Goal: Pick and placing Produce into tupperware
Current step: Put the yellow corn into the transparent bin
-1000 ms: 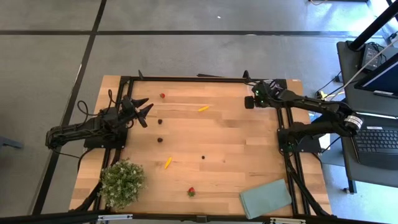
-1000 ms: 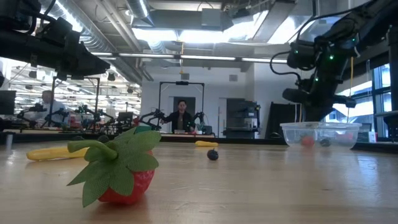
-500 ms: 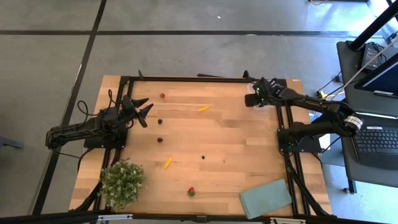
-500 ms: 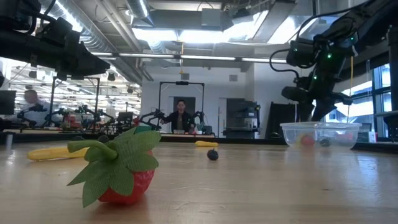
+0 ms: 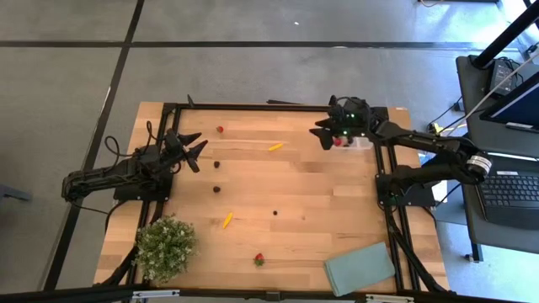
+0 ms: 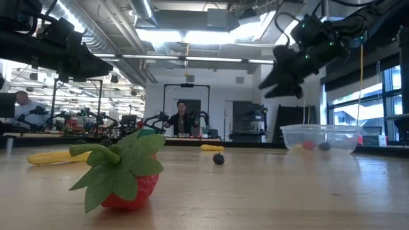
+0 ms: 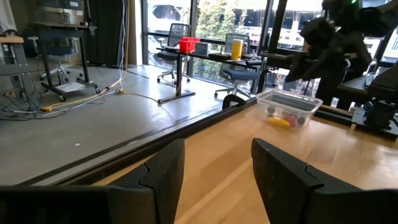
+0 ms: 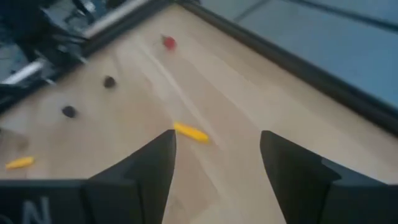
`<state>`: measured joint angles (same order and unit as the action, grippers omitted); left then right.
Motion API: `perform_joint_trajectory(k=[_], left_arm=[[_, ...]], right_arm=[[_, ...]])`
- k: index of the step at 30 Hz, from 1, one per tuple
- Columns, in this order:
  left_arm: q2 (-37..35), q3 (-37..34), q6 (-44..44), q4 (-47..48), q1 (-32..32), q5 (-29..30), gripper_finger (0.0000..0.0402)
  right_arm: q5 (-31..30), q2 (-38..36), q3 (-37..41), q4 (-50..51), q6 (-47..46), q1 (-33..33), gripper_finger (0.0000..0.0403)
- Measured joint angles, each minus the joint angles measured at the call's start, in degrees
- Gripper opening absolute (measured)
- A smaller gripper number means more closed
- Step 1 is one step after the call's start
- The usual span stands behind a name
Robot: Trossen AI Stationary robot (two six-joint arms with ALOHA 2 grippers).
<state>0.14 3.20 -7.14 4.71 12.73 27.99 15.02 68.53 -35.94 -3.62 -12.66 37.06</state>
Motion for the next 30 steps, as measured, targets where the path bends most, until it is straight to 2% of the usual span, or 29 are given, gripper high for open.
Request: perform_joint_trajectory(k=[8, 12, 17, 26, 30], left_arm=[[0.0, 0.0, 0.0, 0.0, 0.0, 0.0, 0.0179], [0.0, 0.0, 0.0, 0.0, 0.0, 0.0, 0.0179], [0.0, 0.0, 0.0, 0.0, 0.0, 0.0, 0.0179], [0.0, 0.0, 0.0, 0.0, 0.0, 0.0, 0.0179], [0.0, 0.0, 0.0, 0.0, 0.0, -0.1, 0.0179]], right_arm=[[0.1, 0.9, 0.0, -1.5, 11.8, -7.0, 0.0236], [-2.8, 4.0, -2.9, 0.7, 12.9, -9.8, 0.0236], [-3.3, 12.1, -14.8, 12.2, 18.0, -11.2, 0.0236], [-3.6, 32.9, -41.9, 39.2, 40.9, -11.5, 0.0236], [-3.7, 41.1, -51.3, 48.0, 50.6, -11.8, 0.0236]])
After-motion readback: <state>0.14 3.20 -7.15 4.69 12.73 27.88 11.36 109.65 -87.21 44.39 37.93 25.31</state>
